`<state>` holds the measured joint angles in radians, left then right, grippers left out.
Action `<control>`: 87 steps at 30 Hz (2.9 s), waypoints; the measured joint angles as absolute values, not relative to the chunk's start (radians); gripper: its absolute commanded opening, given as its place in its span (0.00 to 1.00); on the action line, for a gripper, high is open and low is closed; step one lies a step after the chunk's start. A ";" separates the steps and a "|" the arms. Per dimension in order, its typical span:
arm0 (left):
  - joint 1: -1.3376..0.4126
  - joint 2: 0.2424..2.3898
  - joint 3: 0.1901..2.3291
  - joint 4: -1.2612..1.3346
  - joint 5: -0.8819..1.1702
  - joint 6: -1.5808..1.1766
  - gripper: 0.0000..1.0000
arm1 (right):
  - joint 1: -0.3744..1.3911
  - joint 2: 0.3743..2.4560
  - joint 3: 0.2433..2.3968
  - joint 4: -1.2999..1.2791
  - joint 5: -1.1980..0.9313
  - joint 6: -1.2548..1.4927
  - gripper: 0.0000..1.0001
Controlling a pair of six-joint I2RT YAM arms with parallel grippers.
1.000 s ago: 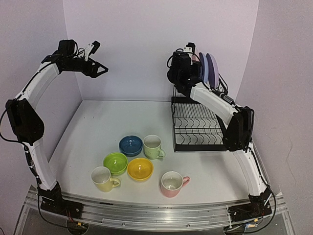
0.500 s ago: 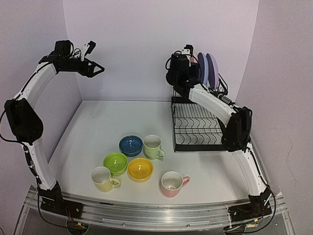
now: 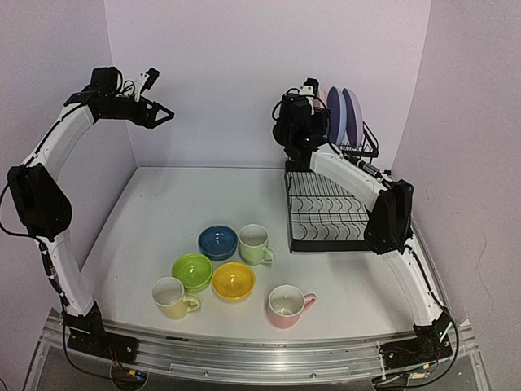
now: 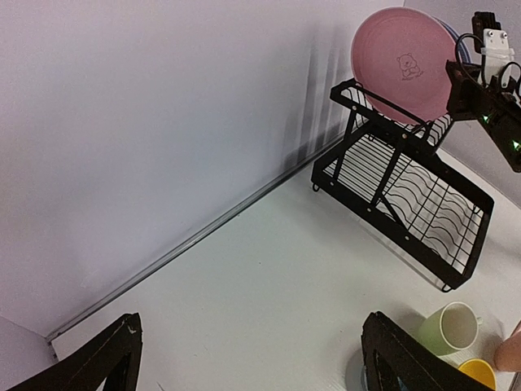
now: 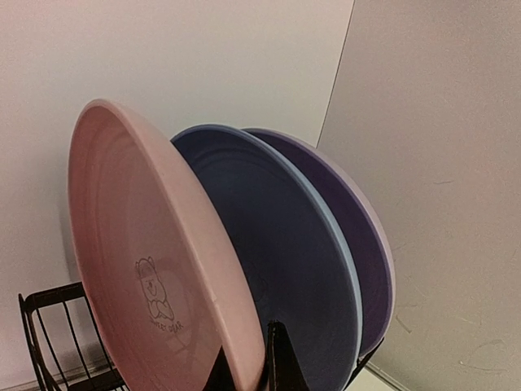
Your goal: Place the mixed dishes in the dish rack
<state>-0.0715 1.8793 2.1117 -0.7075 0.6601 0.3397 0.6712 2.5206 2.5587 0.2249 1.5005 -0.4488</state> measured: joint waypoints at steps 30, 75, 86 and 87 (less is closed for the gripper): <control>-0.071 1.880 2.112 -0.708 0.661 0.339 0.93 | 0.695 2.508 2.495 0.333 1.492 -0.488 0.53; -0.077 1.898 2.128 -0.810 0.769 0.372 0.88 | 0.986 1.994 2.068 0.318 1.288 -0.622 0.87; -0.178 1.900 2.026 -1.071 0.810 0.617 0.84 | 1.003 1.667 1.819 -0.378 0.644 -0.138 0.87; -0.193 1.898 1.999 -1.095 0.810 0.653 0.84 | 1.002 1.660 1.806 -0.421 0.595 -0.107 0.88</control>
<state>-0.1926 1.8975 1.9991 -1.0948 0.8104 0.6528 1.0024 1.6597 1.8058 -0.4208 0.5951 -0.1067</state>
